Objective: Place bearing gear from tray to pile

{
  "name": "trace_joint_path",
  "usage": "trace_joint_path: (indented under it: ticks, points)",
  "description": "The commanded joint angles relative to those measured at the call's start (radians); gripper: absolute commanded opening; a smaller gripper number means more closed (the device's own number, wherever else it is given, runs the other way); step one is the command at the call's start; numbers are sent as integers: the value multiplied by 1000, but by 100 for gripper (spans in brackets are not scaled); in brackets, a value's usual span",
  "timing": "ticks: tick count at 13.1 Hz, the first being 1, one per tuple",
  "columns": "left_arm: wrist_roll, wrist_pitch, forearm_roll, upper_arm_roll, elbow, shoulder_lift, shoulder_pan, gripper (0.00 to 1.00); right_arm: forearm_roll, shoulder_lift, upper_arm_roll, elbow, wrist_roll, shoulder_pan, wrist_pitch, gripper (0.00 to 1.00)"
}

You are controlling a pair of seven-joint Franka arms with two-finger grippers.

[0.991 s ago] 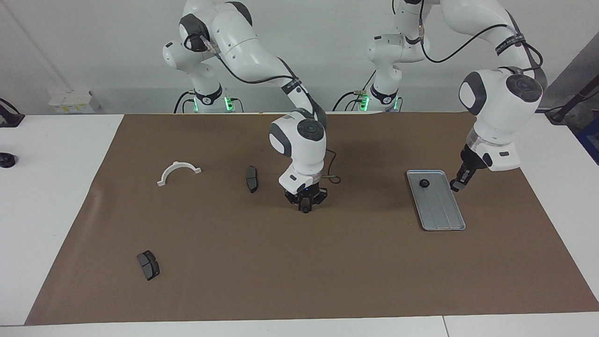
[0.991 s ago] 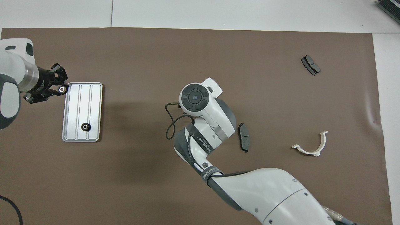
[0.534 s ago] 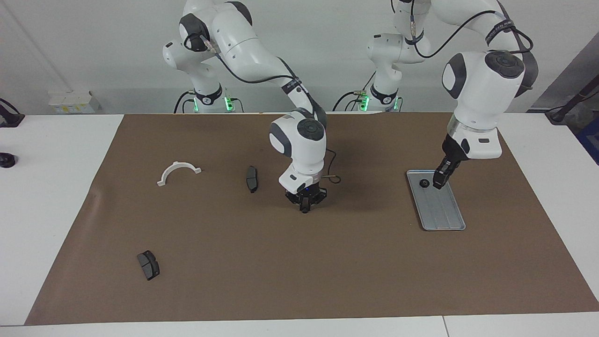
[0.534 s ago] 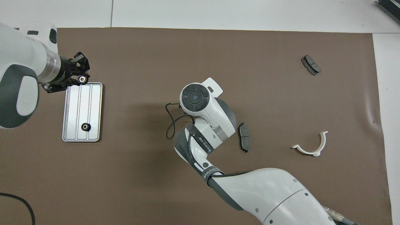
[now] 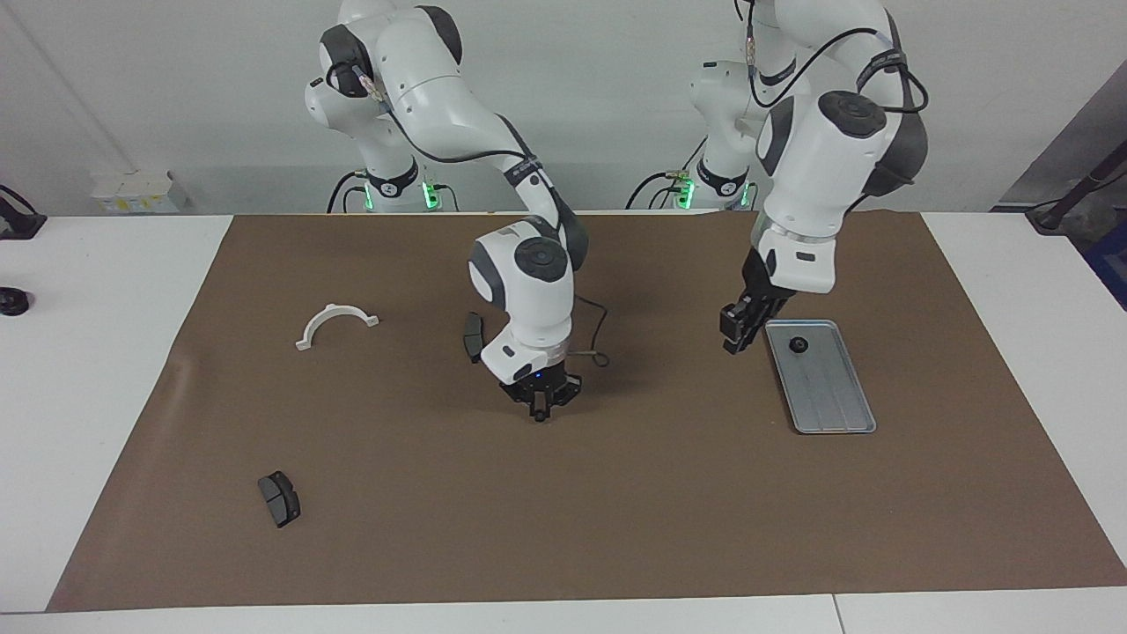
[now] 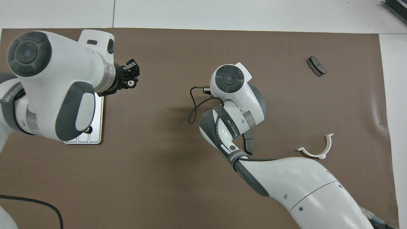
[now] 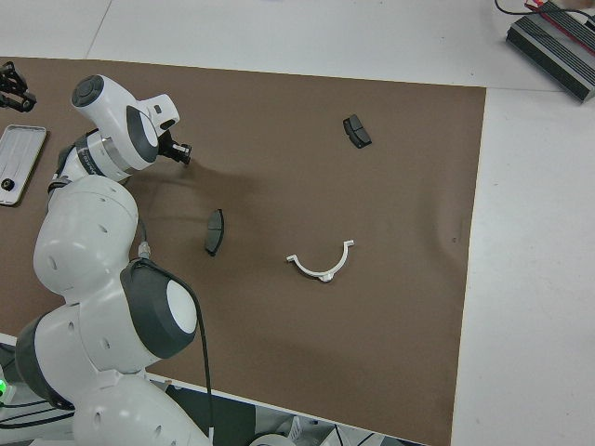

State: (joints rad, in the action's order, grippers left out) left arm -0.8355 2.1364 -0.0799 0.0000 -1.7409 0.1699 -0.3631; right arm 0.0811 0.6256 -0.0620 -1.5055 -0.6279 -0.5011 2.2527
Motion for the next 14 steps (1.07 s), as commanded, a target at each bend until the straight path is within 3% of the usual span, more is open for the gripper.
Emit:
trace_joint_path:
  ticks: [1,6,11,13,14]
  points:
    - [-10,144,-38,15,-117,0,-92,0,-14,-21,18,5,109,105,-24,0]
    - [-209,374,-72,20,-60,238,-244,0,0,-21,13,-1,273,310,-93,0]
    - [-312,560,-73,17,-87,316,-284,2,12,-29,4,-12,307,437,-174,0]
    - [-315,571,-73,17,-100,318,-284,21,12,-38,2,-25,300,463,-206,0]
    - [-315,579,-73,15,-103,318,-281,43,12,-46,2,-30,287,472,-229,0]
